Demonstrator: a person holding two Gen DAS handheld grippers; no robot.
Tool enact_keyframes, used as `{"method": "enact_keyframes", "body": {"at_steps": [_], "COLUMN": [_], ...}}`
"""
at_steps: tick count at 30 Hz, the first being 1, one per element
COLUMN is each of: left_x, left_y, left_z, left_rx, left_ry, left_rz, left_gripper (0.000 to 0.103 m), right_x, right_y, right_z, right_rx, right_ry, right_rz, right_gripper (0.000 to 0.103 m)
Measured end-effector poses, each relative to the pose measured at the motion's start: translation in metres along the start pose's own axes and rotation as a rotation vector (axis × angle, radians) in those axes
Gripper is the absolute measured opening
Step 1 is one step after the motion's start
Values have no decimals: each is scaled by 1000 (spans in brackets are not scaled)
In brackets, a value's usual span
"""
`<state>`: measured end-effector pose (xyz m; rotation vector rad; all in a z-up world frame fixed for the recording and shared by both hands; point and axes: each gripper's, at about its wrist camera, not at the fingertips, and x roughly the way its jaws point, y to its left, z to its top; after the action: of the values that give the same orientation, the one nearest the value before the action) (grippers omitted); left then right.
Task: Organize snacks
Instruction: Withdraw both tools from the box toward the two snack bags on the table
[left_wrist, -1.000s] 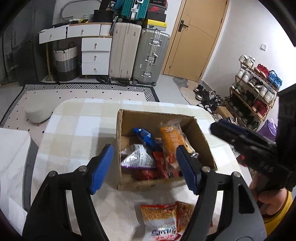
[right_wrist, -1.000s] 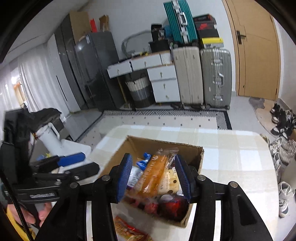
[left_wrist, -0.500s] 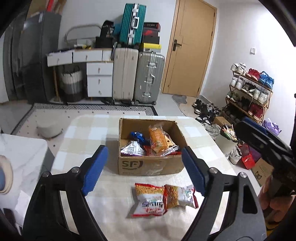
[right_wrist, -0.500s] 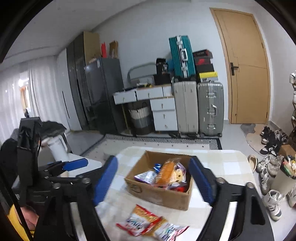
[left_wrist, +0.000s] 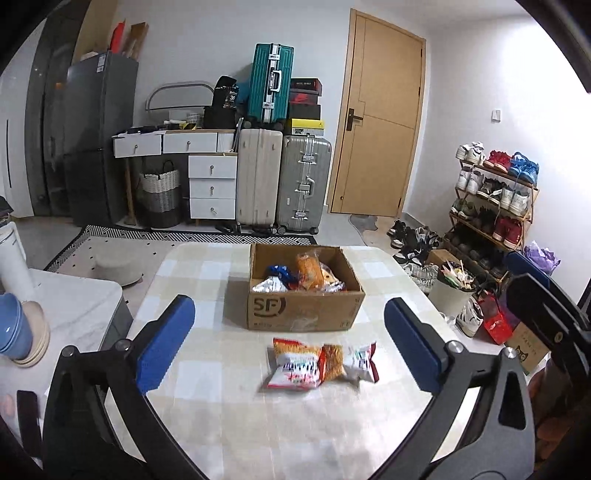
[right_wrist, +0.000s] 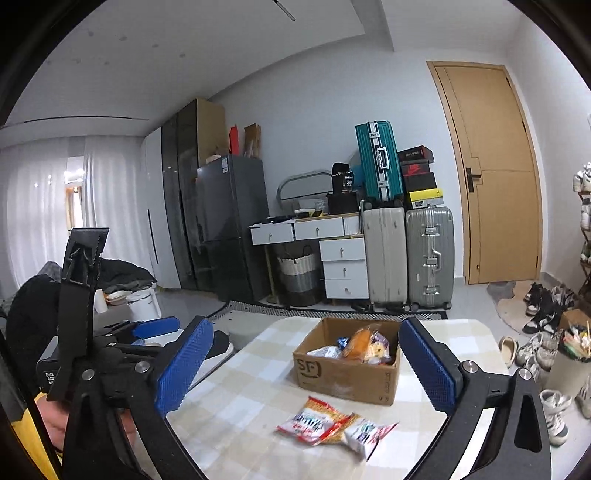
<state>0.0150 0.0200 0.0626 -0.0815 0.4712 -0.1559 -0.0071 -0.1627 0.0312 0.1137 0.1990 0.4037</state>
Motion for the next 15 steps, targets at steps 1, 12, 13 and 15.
{"method": "enact_keyframes", "body": {"at_steps": [1,12,13,15], "left_x": [-7,-9,-3,9], "left_y": [1,23,25,27], "left_z": [-6,-71,-76,-84], "left_rx": [3,-21,-23,-31], "left_ry": [-5,82,96,120], "left_rz": [7,33,33,32], "left_gripper": [102,102,102,102], "right_x": [-3,-22,-20,-17], "right_y": [0,-10,-10,-13], "right_z": [-3,-44,-48,-54], "right_rx": [6,18,16,19], "right_ry": [-1,18,26,38], "right_rz": [2,-9,-12,-13], "right_gripper": [102,102,102,102]}}
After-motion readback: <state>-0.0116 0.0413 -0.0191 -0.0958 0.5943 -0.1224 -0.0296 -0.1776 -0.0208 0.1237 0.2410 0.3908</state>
